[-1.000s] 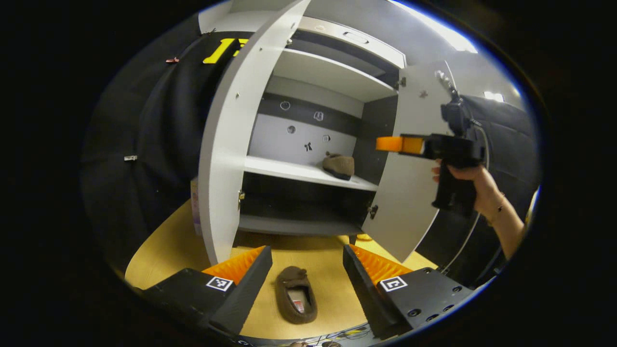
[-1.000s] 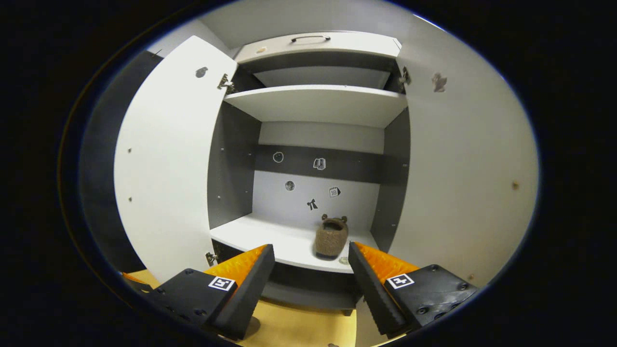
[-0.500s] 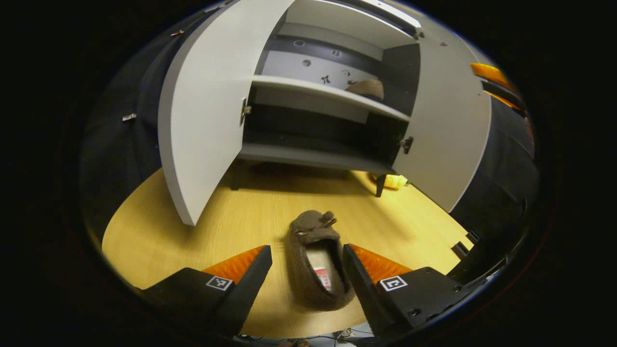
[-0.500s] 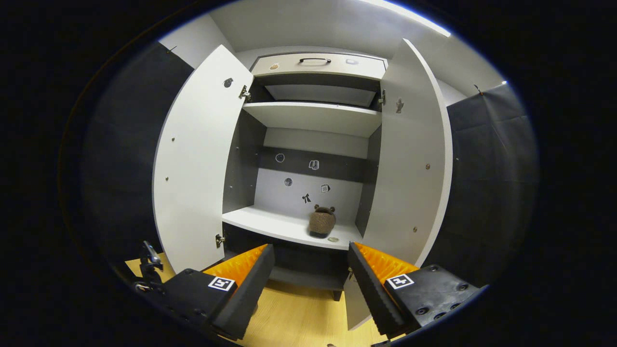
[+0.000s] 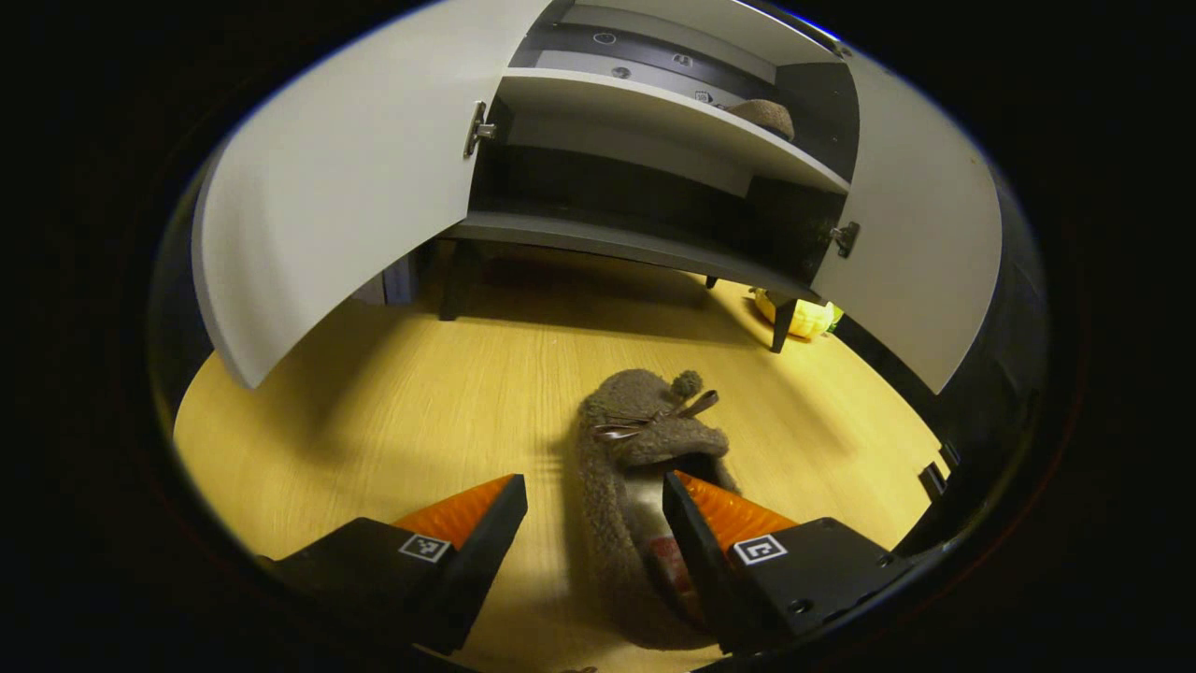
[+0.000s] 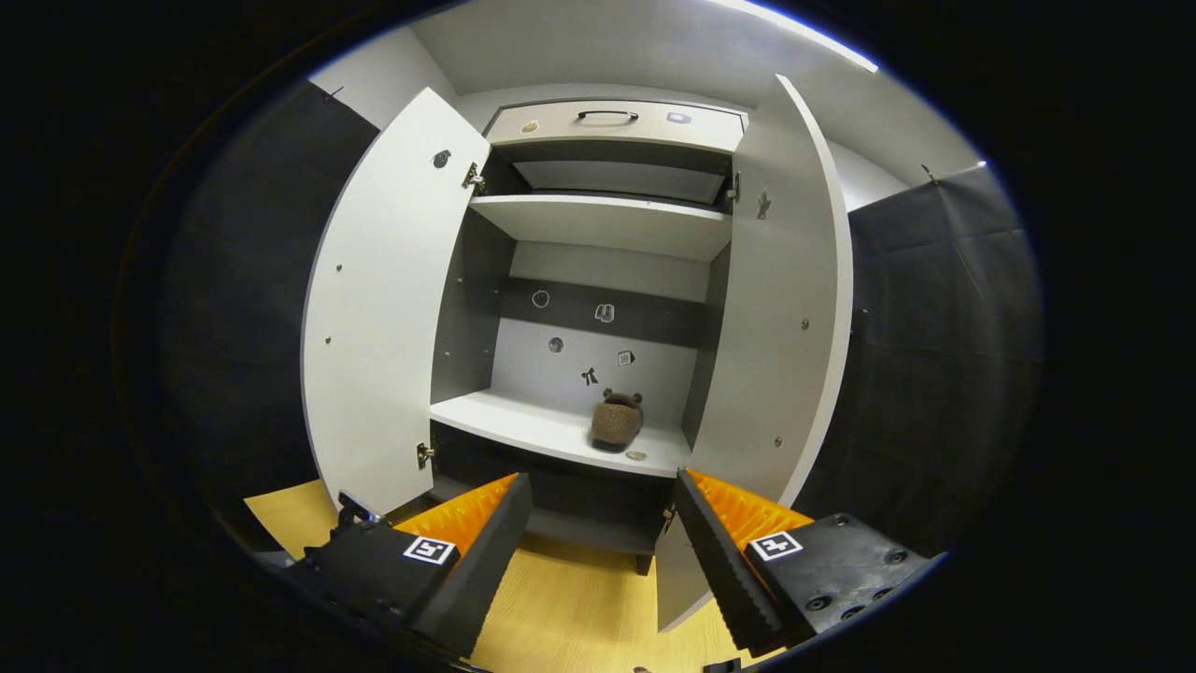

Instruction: Grab one shoe with the right hand and put it into the shoe cabinet, grab the other shoe with the left hand and put it into the shoe cabinet; then close the right door with the right hand and the left door with the left hand.

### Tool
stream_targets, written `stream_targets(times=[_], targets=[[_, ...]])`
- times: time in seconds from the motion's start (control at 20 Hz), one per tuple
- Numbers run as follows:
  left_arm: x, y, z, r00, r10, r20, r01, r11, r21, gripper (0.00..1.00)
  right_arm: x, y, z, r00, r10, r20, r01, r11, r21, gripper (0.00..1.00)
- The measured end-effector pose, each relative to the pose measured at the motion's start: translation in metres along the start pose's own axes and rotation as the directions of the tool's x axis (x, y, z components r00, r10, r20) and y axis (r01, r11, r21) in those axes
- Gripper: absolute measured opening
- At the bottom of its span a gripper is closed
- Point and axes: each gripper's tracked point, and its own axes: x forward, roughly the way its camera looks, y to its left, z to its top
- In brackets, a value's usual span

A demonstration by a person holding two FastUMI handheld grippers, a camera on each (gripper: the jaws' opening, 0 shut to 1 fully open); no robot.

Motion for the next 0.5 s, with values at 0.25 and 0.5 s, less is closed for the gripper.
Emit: stream_targets(times=[0.25, 0.5], targets=[[0.011, 0.003, 0.006, 0.999, 0.033, 0.021, -0.034, 0.999, 0.04, 0.39, 0.007, -0.003, -0.012, 0.999, 0.017, -0.03, -0.017, 1.0, -0.019, 0.98], [0.023, -0.008, 0.007, 1.0, 0.006, -0.008, -0.006, 0.997, 0.078, 0.46, 0.017, 0.005, -0.024, 0.997, 0.055, -0.061, -0.056, 0.998, -0.02, 0.98]])
